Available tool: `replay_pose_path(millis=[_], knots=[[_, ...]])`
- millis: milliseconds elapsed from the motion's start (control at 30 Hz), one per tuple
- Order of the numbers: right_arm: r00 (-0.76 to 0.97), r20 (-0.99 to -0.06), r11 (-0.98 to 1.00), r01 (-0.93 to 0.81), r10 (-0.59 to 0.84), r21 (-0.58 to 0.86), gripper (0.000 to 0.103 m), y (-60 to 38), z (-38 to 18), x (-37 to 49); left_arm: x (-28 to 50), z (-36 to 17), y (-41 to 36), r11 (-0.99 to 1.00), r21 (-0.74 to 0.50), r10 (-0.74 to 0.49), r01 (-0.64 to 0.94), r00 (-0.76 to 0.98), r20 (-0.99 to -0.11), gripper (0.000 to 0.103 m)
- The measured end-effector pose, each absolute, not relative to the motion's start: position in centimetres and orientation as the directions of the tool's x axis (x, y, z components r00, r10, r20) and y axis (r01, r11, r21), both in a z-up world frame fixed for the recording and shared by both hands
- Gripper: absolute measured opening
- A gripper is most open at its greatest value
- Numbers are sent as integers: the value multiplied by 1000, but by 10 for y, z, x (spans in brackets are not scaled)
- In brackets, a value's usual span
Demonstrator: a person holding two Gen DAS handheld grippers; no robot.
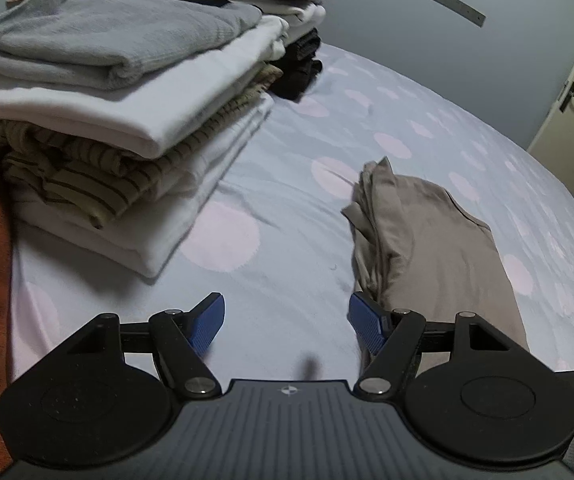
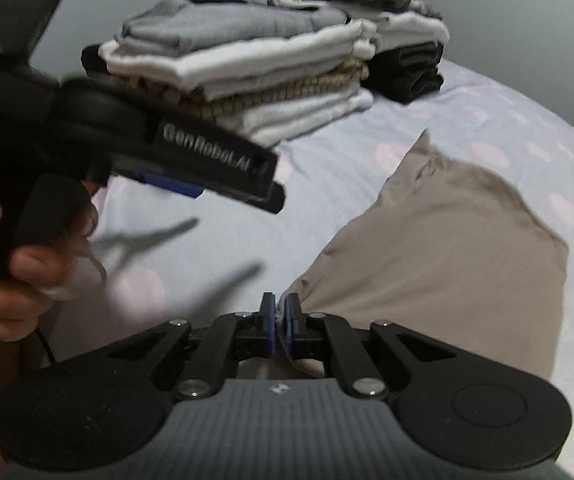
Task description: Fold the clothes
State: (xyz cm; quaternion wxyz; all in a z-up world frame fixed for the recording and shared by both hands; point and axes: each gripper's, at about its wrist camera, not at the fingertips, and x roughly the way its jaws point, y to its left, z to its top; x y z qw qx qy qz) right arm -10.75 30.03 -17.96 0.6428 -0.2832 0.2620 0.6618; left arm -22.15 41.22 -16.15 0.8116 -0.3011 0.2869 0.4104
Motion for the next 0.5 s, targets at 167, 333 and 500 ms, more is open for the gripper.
replay_pose_path(millis=[167, 333, 500], knots=[[-20, -723, -38, -999, 690, -8, 17, 302, -185, -108, -213, -166, 406, 519, -235, 460, -822, 500, -734, 82], [-35, -708, -37, -999, 705, 12, 22, 284, -171, -104, -206, -168, 396, 552, -200, 458, -810, 495, -738, 82], [86, -676, 126, -992, 732, 10, 23, 256, -152, -73, -203, -168, 390, 572, -207, 453, -793, 516, -727, 82]])
